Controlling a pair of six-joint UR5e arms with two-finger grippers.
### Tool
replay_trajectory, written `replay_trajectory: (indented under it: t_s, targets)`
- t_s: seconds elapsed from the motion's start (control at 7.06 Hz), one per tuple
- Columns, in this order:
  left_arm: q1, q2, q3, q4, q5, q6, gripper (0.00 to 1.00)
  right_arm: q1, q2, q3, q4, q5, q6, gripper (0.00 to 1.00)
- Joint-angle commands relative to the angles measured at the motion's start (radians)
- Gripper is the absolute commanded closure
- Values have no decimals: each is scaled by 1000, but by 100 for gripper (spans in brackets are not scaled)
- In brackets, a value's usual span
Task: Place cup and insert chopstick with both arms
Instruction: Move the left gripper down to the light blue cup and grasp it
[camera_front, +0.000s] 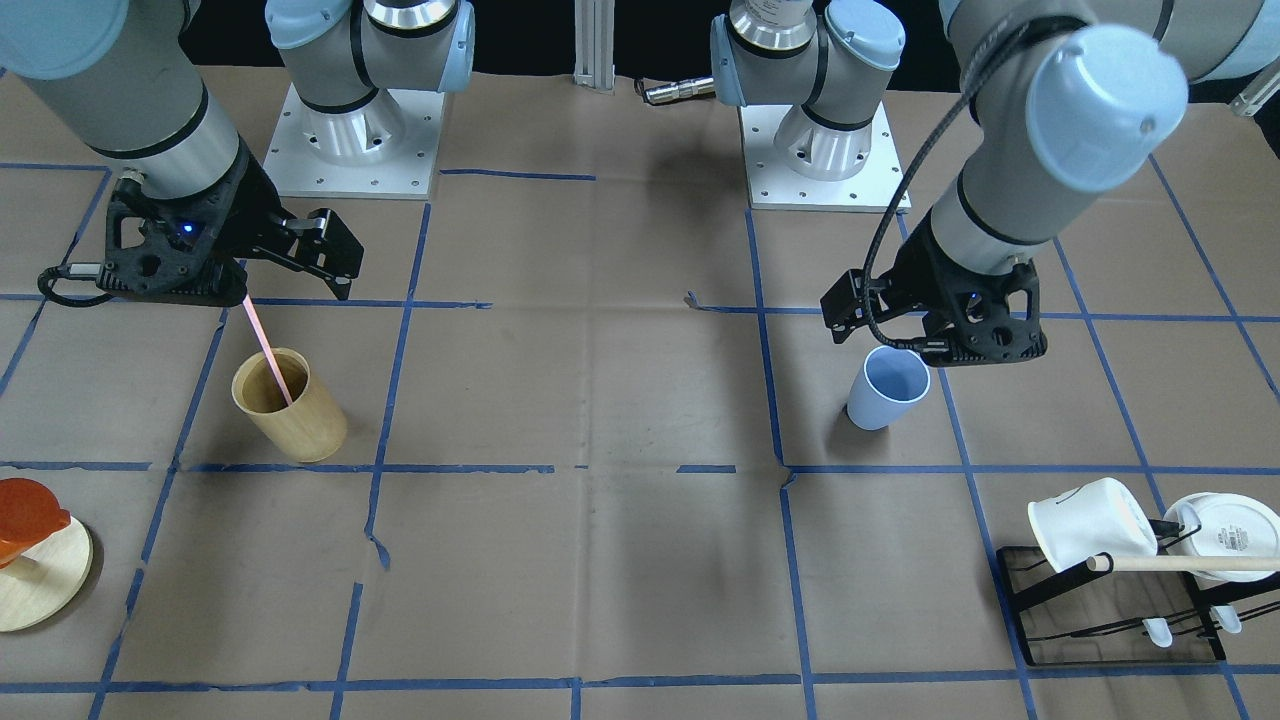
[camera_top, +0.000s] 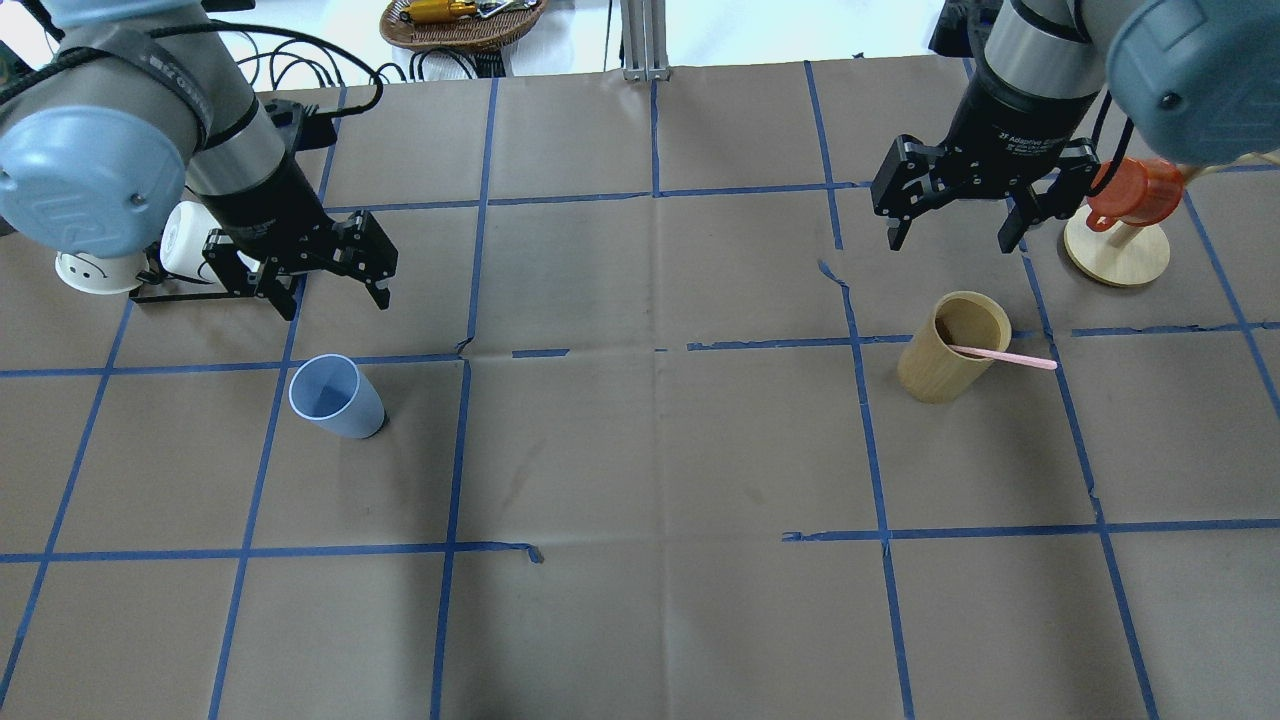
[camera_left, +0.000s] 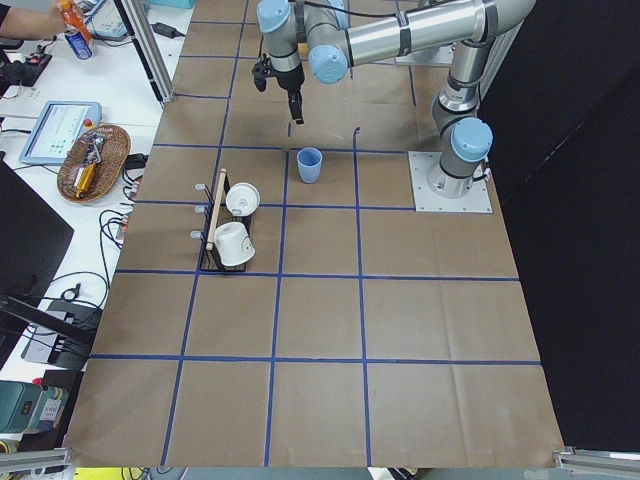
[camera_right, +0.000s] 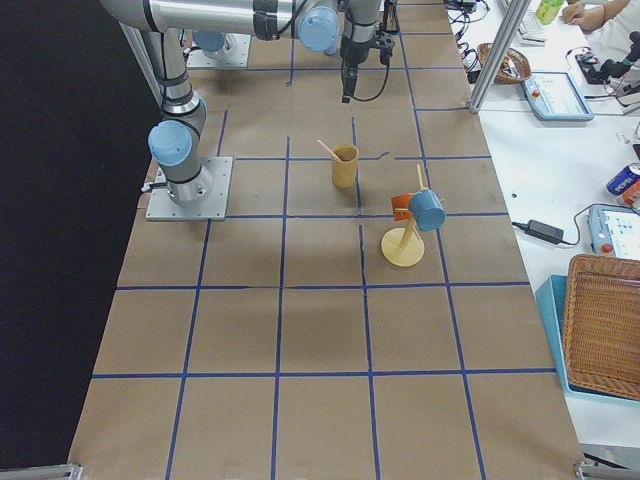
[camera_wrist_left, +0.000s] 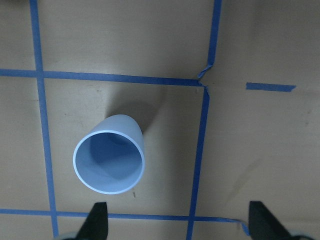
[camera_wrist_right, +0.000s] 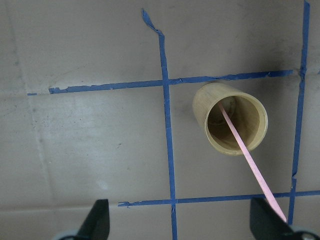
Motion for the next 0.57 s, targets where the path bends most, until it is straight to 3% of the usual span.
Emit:
replay_trajectory:
  t_s: [0.0,0.42]
  targets:
    - [41,-11,-128,180,1,97,0,0,-3,-3,-1,-1,0,0]
    - [50,-31,-224,293,1,90,0,1,-5,-2,-1,1,6,0]
